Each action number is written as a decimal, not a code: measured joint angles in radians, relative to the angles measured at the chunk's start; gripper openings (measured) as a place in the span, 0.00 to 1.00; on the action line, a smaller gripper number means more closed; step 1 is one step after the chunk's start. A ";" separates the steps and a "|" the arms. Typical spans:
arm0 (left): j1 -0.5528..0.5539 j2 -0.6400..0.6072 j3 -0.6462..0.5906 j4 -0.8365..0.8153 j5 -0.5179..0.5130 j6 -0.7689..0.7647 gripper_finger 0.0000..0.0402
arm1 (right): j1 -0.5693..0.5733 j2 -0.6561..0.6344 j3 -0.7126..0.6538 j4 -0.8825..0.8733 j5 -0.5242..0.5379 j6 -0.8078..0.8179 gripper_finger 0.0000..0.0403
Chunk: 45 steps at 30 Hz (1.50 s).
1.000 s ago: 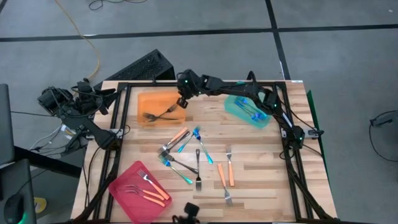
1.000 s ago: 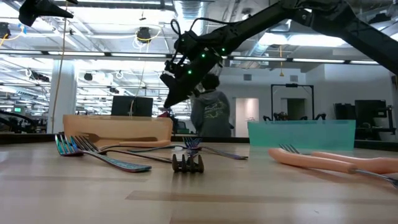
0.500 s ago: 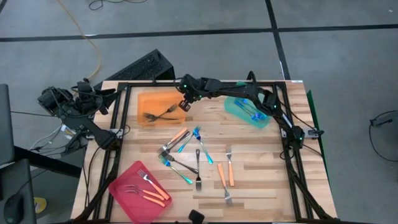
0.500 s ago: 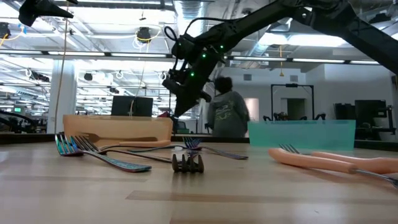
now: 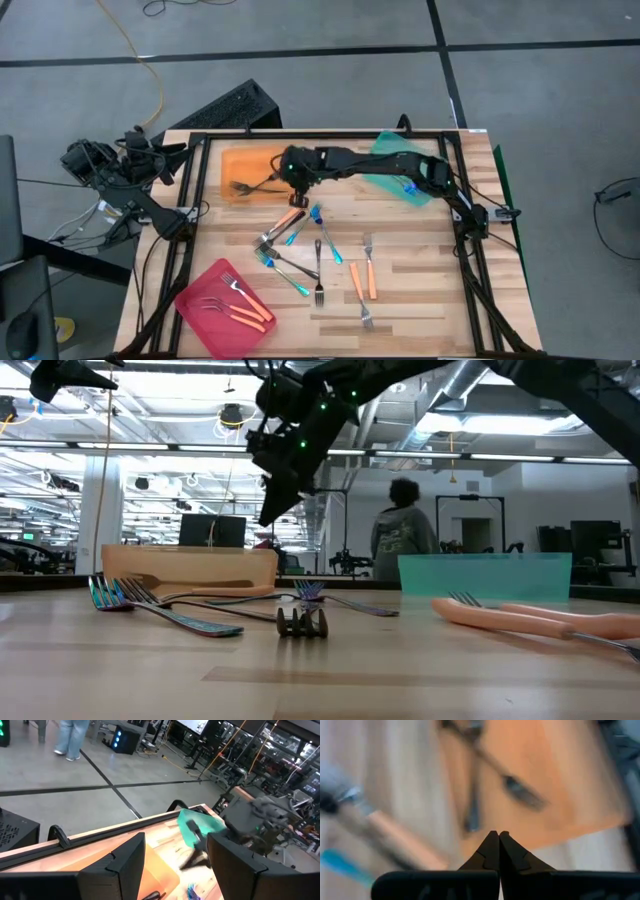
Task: Sort silverware by color (type)
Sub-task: Adjust the orange bin
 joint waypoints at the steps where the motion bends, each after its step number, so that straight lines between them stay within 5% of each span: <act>1: 0.000 0.000 0.000 0.000 0.000 0.000 0.49 | 0.009 0.000 0.000 -0.015 -0.029 -0.013 0.04; 5: 0.000 0.000 0.000 0.000 0.000 0.000 0.49 | 0.040 0.009 -0.001 -0.040 -0.089 -0.036 0.04; 16: 0.000 0.000 0.000 0.000 0.003 0.000 0.49 | 0.034 0.018 -0.072 -0.045 -0.040 -0.039 0.04; 31: 0.000 0.000 0.000 0.000 -0.004 0.000 0.49 | -0.064 0.017 -0.118 0.272 0.010 -0.032 0.04; 45: 0.000 0.000 0.000 0.000 -0.021 -0.001 0.49 | -0.117 0.017 -0.017 0.109 0.114 0.111 0.04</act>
